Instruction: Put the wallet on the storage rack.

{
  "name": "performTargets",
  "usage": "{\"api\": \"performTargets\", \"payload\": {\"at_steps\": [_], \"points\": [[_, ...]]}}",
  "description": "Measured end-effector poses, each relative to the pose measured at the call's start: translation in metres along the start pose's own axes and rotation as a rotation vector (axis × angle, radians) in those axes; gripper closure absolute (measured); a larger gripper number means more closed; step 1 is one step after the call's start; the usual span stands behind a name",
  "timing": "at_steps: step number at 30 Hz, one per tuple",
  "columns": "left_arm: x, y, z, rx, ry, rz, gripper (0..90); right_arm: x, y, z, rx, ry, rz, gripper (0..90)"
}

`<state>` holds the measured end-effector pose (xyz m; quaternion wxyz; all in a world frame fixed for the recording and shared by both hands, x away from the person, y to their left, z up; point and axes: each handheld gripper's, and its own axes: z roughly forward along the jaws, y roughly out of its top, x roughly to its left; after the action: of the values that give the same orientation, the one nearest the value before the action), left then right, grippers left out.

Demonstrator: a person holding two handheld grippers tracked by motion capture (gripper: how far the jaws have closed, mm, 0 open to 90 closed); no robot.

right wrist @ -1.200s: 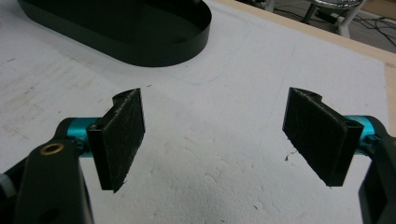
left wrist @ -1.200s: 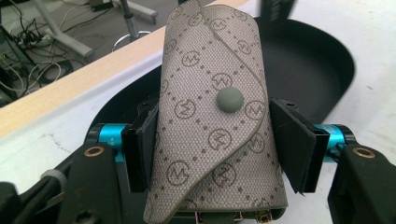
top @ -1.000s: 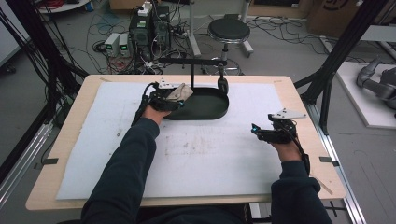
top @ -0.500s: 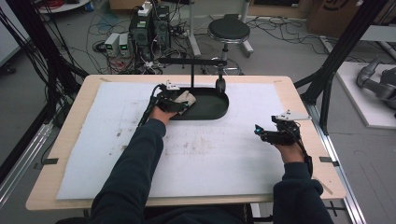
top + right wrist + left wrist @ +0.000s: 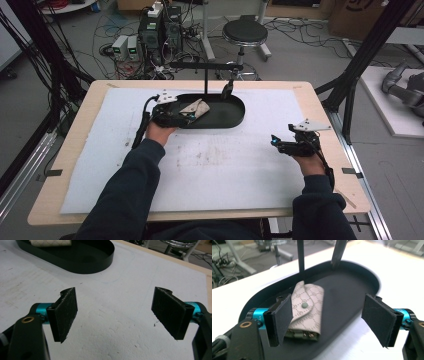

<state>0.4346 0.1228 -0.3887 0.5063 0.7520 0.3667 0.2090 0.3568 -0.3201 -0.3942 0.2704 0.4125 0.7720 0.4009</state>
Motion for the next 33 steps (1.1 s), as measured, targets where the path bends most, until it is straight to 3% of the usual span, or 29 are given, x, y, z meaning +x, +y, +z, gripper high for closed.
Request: {"api": "performTargets", "payload": {"at_steps": [4,9,14,17,24,33], "points": [[-0.001,-0.006,-0.03,-0.059,-0.001,-0.022,21.6,0.003,-0.001,-0.001,-0.011,0.022,-0.026,21.4],[-0.002,-0.021,-0.064,-0.126,0.02,0.001,22.0,0.007,-0.001,-0.002,-0.018,0.037,-0.044,21.4],[0.003,-0.037,-0.092,-0.134,0.094,-0.028,17.9,0.008,-0.001,-0.003,-0.026,0.043,-0.056,21.3],[0.004,-0.044,-0.105,-0.148,0.107,-0.02,18.1,0.011,0.0,-0.003,-0.026,0.033,-0.061,21.3],[0.008,-0.057,-0.117,-0.143,0.124,-0.008,18.1,0.01,0.001,-0.005,-0.024,0.0,-0.057,21.3],[0.005,-0.062,-0.119,-0.15,0.123,0.008,18.1,0.012,0.002,-0.005,-0.03,-0.002,-0.059,21.3]]}}
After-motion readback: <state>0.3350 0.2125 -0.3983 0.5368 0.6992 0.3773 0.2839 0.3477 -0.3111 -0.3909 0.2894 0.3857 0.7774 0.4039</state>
